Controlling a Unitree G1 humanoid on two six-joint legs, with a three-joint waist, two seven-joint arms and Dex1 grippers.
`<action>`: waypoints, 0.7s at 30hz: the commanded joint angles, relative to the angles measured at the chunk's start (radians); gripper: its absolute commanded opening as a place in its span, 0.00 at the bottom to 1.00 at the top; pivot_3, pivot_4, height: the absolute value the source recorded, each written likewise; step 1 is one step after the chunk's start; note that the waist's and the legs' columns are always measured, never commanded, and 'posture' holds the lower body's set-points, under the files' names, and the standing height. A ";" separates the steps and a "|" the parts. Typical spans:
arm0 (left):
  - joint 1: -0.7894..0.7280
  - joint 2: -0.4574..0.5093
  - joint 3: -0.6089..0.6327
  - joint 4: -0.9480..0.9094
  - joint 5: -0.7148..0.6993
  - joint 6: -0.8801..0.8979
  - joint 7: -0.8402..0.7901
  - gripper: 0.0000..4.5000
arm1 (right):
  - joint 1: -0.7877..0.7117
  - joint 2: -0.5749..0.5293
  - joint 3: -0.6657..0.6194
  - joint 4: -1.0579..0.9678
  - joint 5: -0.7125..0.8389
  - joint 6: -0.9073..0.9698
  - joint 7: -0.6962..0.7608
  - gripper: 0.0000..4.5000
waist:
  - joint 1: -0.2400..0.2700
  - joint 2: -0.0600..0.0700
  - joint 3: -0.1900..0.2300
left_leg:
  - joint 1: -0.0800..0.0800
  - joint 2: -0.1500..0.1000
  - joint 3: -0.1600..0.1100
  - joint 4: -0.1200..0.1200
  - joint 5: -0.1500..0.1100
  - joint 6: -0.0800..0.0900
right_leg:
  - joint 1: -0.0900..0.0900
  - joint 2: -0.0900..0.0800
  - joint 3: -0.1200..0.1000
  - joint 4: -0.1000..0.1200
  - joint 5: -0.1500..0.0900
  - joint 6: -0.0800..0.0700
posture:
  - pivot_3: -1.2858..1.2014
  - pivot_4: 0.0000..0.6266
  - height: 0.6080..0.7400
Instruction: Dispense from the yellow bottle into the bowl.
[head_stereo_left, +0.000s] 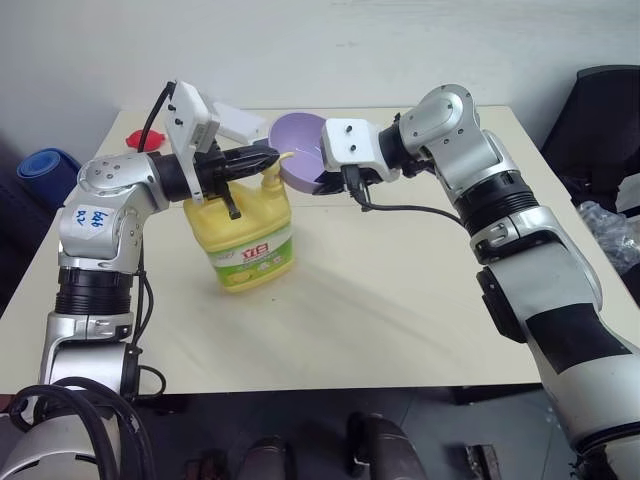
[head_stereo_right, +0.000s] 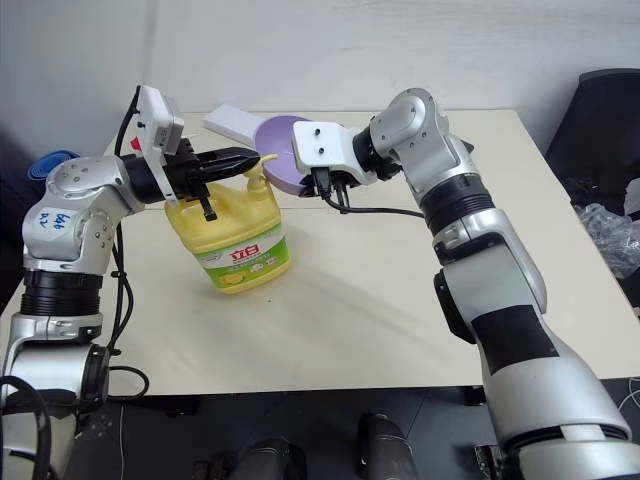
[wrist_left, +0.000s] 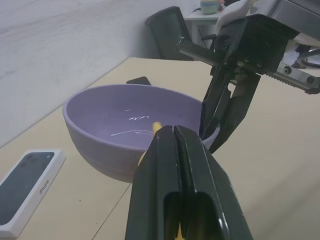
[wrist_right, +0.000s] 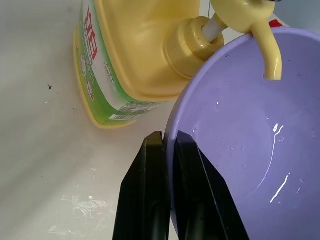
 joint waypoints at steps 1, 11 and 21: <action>0.075 -0.022 -0.076 0.094 0.057 0.048 -0.015 0.01 | -0.034 0.011 -0.035 -0.029 0.028 -0.010 0.004 0.00 | 0.000 0.000 0.000 | 0.000 0.000 0.000 0.000 0.000 0.000 | 0.000 0.000 0.000 0.000 0.000 0.000 | 0.52 0.24 1.00; -0.006 -0.026 -0.012 0.119 0.018 0.103 -0.031 0.01 | -0.018 -0.007 -0.019 -0.024 0.007 -0.014 0.008 0.00 | 0.002 0.000 -0.001 | 0.000 -0.001 0.000 0.001 0.000 0.000 | 0.000 -0.001 0.000 0.000 0.000 0.000 | 0.52 0.24 1.00; -0.036 -0.040 -0.023 0.126 0.034 0.111 -0.026 0.01 | -0.036 0.010 -0.005 0.050 -0.028 -0.020 0.006 0.00 | 0.002 0.000 -0.001 | -0.001 0.000 0.000 0.001 0.000 0.000 | 0.000 -0.001 -0.001 0.000 0.000 0.000 | 0.52 0.24 1.00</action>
